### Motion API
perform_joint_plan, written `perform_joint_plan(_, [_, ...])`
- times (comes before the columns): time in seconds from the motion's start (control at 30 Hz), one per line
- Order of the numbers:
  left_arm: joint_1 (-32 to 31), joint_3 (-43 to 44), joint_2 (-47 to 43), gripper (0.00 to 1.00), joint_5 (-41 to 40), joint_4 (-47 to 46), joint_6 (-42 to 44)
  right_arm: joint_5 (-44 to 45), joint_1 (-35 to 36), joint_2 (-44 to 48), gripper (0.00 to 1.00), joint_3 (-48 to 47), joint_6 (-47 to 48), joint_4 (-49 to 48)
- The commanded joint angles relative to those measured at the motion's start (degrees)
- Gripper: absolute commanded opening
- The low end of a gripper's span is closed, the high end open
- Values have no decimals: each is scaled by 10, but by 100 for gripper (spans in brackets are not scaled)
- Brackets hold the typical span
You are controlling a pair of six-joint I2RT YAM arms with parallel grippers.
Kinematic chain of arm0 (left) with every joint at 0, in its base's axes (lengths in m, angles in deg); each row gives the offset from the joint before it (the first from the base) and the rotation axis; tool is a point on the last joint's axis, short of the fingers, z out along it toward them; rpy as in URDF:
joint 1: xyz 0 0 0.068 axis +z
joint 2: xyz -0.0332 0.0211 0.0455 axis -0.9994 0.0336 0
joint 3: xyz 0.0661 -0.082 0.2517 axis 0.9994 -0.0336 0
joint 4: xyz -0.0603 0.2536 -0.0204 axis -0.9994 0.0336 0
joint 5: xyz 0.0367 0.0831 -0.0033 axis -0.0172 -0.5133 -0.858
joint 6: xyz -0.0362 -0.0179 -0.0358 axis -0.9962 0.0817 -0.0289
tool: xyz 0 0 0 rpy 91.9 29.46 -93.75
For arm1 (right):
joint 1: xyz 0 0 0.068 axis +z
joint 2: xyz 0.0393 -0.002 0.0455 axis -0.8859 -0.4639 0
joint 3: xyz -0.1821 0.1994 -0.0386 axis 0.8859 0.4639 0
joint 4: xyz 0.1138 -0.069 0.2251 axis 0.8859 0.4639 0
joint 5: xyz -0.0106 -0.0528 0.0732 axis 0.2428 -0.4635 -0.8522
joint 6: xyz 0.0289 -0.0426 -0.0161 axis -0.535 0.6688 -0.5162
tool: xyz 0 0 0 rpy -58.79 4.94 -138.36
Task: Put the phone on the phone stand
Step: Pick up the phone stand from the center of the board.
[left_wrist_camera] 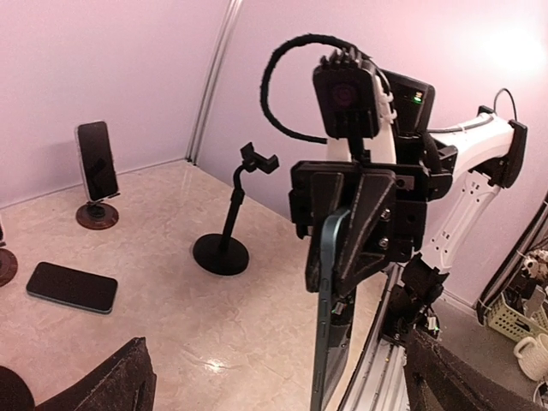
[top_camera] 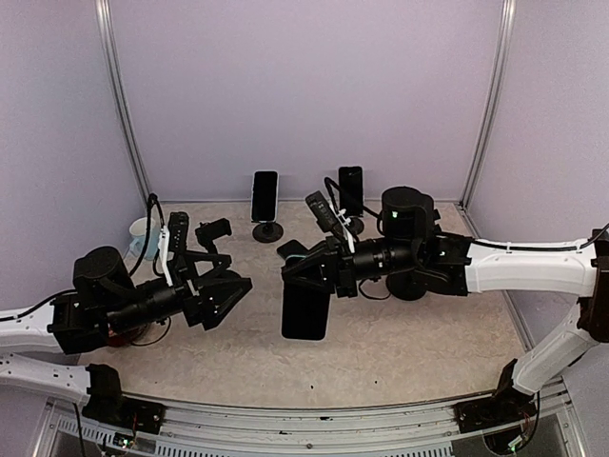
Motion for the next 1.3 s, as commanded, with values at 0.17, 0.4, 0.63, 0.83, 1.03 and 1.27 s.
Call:
perform_joint_plan(0.17, [18,49,-5,99,-119,88,19,37,-12,51,0,31,32,0])
perform_joint_plan(0.4, [36,26,-53,99,-187,67,33,48,-13,69,0,50,43,6])
perform_joint_plan(0.63, [106,20,-80,99,-206,85,2,52,-13,72,0,59,46,7])
perform_joint_plan(0.83, [174,16,-60,99,-178,111,-41,54,-13,77,0,67,51,5])
perform_joint_plan(1.03, [229,-21,-49,99,-134,61,-71,52,-13,81,0,76,52,1])
perform_joint_plan(1.27, [246,-39,-20,99,-131,16,-37,40,-14,73,0,78,53,2])
